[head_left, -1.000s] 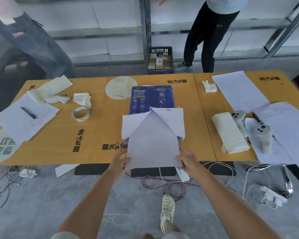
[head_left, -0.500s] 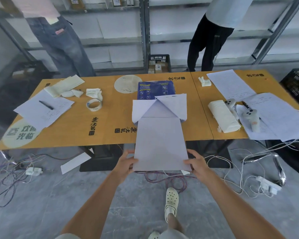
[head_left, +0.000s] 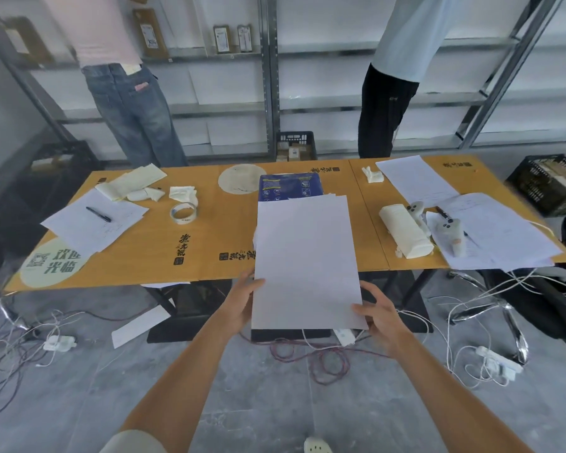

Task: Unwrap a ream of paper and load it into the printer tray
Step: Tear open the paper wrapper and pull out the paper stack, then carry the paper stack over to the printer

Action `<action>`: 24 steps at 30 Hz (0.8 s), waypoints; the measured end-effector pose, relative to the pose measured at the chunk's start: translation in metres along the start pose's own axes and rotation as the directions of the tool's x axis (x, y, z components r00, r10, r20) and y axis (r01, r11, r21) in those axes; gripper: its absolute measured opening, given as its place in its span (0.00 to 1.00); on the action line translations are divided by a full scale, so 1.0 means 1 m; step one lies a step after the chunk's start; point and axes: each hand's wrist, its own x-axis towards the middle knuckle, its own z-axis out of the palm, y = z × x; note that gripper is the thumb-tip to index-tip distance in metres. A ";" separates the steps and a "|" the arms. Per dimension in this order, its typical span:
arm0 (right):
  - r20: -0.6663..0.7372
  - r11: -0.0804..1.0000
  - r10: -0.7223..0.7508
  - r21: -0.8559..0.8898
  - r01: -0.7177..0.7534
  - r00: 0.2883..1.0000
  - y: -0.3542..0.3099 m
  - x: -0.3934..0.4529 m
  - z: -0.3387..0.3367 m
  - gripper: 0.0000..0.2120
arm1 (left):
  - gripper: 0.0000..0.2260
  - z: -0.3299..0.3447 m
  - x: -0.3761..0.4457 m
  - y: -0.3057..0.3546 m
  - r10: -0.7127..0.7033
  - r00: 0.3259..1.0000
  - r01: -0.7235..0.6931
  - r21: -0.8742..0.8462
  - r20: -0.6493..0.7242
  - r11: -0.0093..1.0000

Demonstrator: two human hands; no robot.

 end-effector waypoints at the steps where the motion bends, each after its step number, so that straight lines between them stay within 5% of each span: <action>1: 0.028 1.000 -0.012 -0.002 0.013 1.000 -0.004 0.000 -0.002 0.24 | 0.15 0.007 0.001 0.009 0.030 0.999 -0.031 0.016 0.014 0.999; 10: 0.193 1.000 -0.007 0.008 0.006 0.981 -0.059 0.021 -0.008 0.24 | 0.22 0.025 0.025 0.039 0.092 0.986 -0.095 -0.016 -0.142 0.995; 24: 0.284 0.963 -0.161 -0.165 0.214 0.945 -0.160 0.081 0.079 0.19 | 0.18 -0.001 0.019 0.101 0.335 0.929 -0.326 0.083 -0.156 0.942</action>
